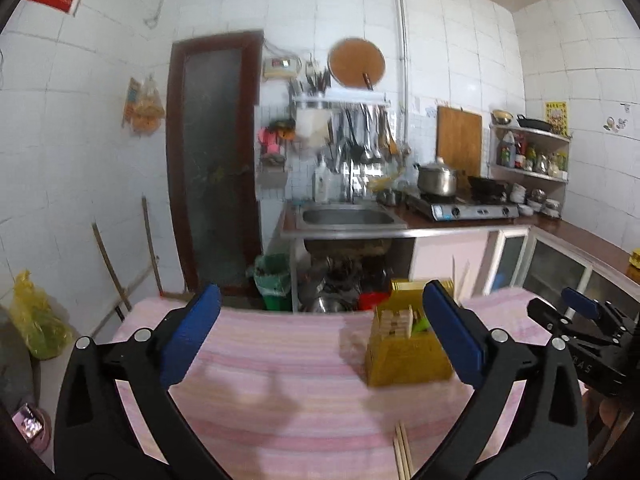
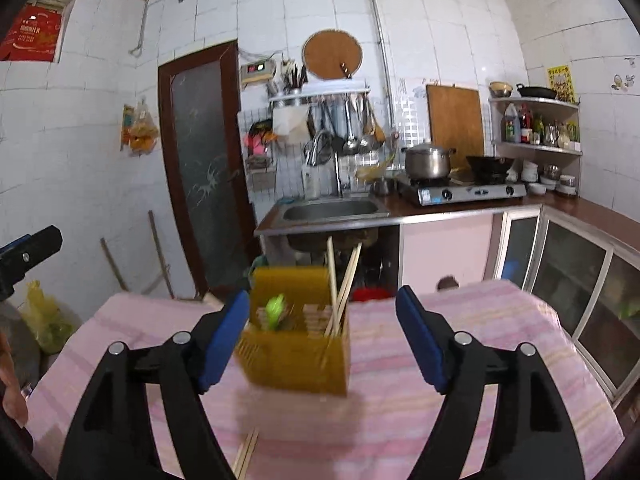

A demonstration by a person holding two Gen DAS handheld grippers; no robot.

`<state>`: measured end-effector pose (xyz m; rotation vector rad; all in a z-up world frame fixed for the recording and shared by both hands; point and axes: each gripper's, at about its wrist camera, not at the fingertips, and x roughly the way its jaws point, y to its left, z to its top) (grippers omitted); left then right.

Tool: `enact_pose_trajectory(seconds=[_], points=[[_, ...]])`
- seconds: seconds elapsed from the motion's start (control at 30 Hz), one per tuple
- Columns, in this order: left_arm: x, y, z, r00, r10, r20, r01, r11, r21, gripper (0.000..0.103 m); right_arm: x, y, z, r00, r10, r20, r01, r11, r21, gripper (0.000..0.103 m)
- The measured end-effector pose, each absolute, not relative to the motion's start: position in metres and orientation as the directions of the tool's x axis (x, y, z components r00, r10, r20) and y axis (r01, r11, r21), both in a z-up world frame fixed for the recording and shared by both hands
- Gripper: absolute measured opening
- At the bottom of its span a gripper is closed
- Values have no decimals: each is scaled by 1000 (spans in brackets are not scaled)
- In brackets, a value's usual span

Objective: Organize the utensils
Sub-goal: 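Lower the fork and chopstick into the yellow holder and open both tools, then move the right tool to the grey spoon and close on its bowl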

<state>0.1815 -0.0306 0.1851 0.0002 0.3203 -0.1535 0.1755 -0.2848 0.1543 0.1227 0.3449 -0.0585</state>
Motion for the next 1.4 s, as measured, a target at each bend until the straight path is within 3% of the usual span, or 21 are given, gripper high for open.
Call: enact_pose_trajectory(seconds=[0.27,0.57,0.87,1.2,1.4], points=[[160,-14,132,907,-114,-406,134,991,20,98,140,-267,120,917,-32,-397,86,989,120,80],[169,-6,70,855,-105,-507,106,994,-28,98,138,-267,78,869,-84,-488,158,981,112,80],[193,-14,20,800,-64,-597,98,995,25,98,150,-259,24,770,-125,-625,230,969,90,80],[215,-19,-27,709,-66,-702,115,993,22,98,159,-219,-12,663,-96,-743,170,985,25,78],[215,-19,-27,704,-65,-708,105,994,13,98,165,-204,-27,601,-84,-795,166,986,22,54]])
